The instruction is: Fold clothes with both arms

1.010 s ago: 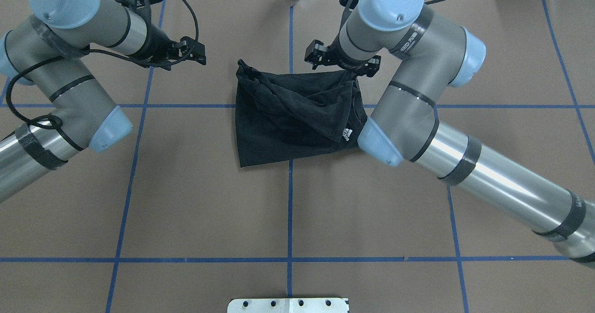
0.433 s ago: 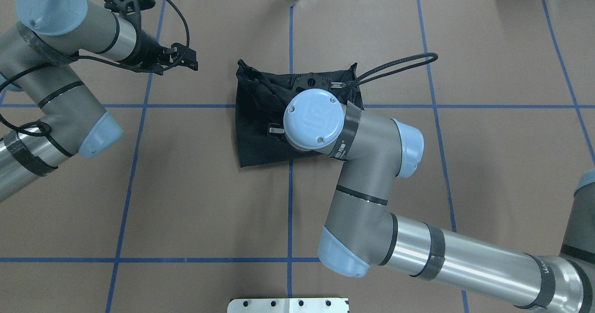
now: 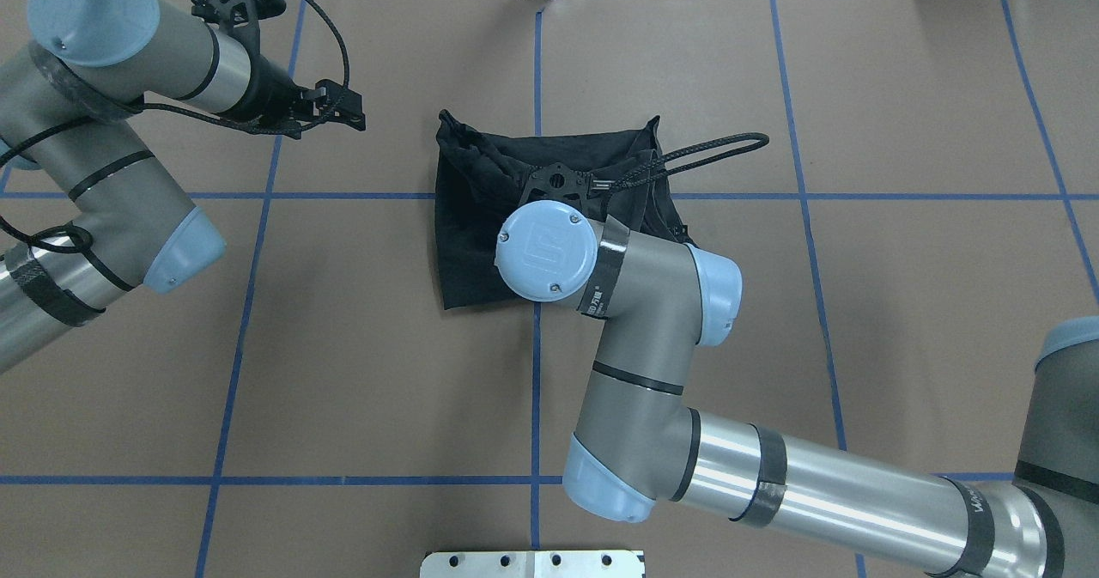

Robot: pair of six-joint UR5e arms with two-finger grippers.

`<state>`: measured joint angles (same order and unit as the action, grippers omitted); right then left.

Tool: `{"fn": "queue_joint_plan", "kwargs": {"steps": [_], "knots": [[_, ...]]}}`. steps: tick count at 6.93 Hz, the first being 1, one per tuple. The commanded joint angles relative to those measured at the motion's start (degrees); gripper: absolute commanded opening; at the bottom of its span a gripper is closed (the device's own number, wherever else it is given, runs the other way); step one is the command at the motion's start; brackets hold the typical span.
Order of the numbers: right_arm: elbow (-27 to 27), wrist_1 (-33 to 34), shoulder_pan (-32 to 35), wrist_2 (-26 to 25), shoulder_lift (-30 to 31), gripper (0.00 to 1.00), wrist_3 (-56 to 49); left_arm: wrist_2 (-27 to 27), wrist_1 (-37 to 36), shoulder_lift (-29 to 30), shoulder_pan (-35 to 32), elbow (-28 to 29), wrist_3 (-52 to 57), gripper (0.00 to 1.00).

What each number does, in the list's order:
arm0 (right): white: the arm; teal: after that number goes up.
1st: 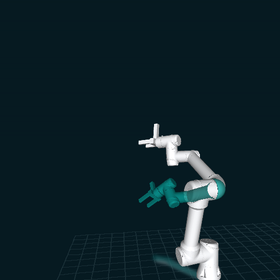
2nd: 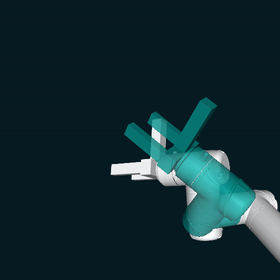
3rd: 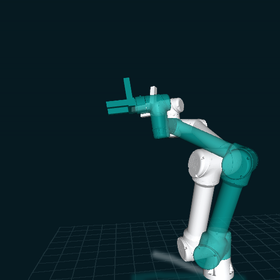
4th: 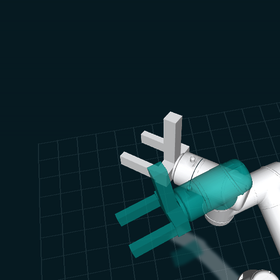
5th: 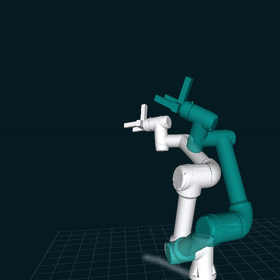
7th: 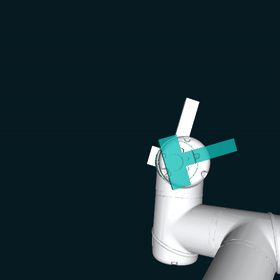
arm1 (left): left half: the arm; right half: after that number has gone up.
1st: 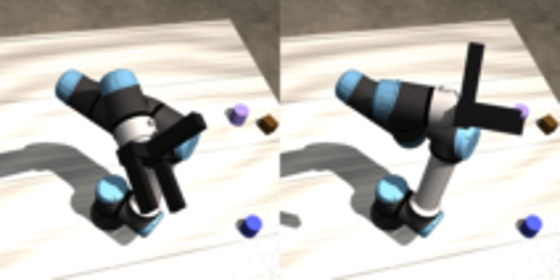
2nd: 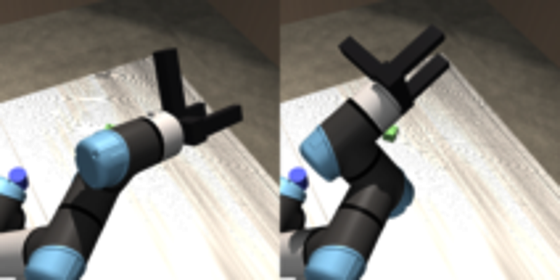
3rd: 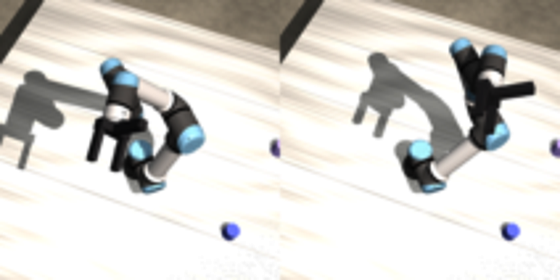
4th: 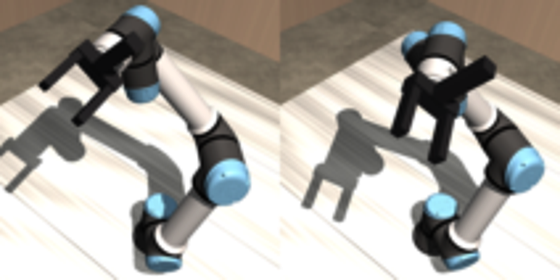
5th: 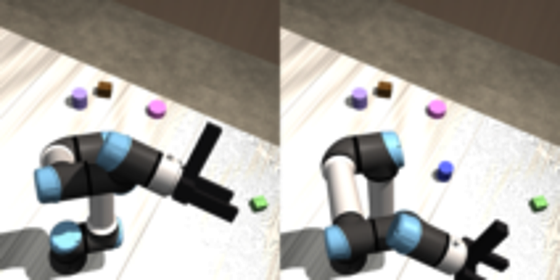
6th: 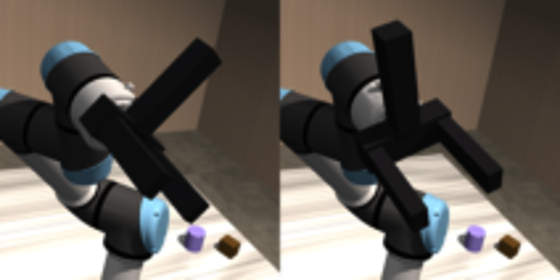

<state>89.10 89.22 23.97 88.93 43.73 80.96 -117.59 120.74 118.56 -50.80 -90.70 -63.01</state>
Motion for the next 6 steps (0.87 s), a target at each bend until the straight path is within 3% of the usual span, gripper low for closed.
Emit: {"fn": "queue_joint_plan", "kwargs": {"steps": [1,4,5,6], "knots": [[-9.24,-8.31,3.08,-1.39,-2.33,0.0,-0.37,-0.01,-0.24,-0.08,0.0,-0.88,-0.01,1.0],[-19.27,-11.17,10.02,-1.92,-5.65,0.0,-6.06,-0.01,-0.51,-0.61,-0.18,-2.81,-0.01,1.0],[-24.53,-13.35,11.26,-5.23,-8.45,0.0,-8.0,-1.75,-0.51,-2.0,-0.26,-4.82,-0.01,1.0],[-30.07,-22.16,12.58,-6.05,-8.83,0.0,-9.67,-2.64,-0.59,-3.67,-0.27,-7.02,-0.1,1.0]]}}
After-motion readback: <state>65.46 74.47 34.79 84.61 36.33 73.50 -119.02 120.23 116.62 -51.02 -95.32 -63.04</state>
